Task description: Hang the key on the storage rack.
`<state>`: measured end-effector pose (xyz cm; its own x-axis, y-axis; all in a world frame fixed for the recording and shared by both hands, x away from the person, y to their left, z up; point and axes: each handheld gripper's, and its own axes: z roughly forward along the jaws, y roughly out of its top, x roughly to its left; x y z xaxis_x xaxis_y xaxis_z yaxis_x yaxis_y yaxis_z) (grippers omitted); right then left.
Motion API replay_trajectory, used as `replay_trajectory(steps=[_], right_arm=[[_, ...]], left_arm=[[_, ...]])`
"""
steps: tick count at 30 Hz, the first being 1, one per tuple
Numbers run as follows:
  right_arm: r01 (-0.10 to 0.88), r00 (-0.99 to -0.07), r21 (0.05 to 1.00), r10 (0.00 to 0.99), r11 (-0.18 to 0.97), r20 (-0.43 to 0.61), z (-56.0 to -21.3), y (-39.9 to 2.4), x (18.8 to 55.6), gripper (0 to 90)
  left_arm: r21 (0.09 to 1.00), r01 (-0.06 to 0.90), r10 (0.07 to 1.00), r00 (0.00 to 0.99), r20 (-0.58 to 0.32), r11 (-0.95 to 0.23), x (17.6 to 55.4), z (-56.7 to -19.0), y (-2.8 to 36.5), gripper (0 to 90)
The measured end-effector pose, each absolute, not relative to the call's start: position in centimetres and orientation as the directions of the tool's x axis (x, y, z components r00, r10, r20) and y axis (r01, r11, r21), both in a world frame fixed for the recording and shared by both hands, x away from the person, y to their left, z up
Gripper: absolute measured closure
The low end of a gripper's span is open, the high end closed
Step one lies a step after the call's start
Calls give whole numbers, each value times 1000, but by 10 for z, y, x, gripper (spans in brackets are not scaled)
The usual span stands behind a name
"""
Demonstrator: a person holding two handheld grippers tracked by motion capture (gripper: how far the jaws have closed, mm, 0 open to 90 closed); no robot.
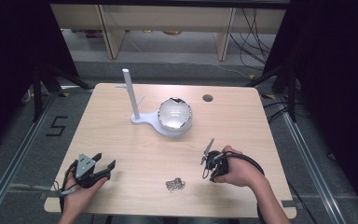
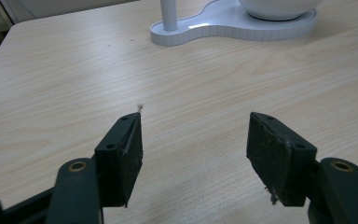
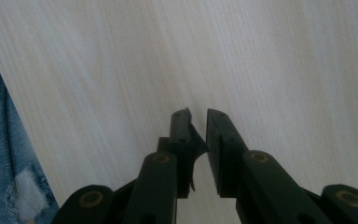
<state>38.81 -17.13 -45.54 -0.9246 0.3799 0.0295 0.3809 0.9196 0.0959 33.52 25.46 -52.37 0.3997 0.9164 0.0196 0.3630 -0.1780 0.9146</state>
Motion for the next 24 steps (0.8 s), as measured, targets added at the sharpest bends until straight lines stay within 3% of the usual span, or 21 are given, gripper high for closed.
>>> replay_trajectory(steps=[7,11,23,24], right_arm=[[304,-953,80,302,949,29,-455,-163,392,781],[315,-949,73,314,946,27,-454,-156,391,763],[222,-975,75,221,972,18,-451,-129,391,733],[254,-967,66,252,965,27,-451,-127,388,732]], left_arm=[[916,358,916,402,23,-180,335,-524,254,350],[914,363,917,399,26,-184,335,-524,254,349],[913,363,916,399,27,-185,335,-524,254,347],[914,361,915,402,26,-185,335,-524,254,347]])
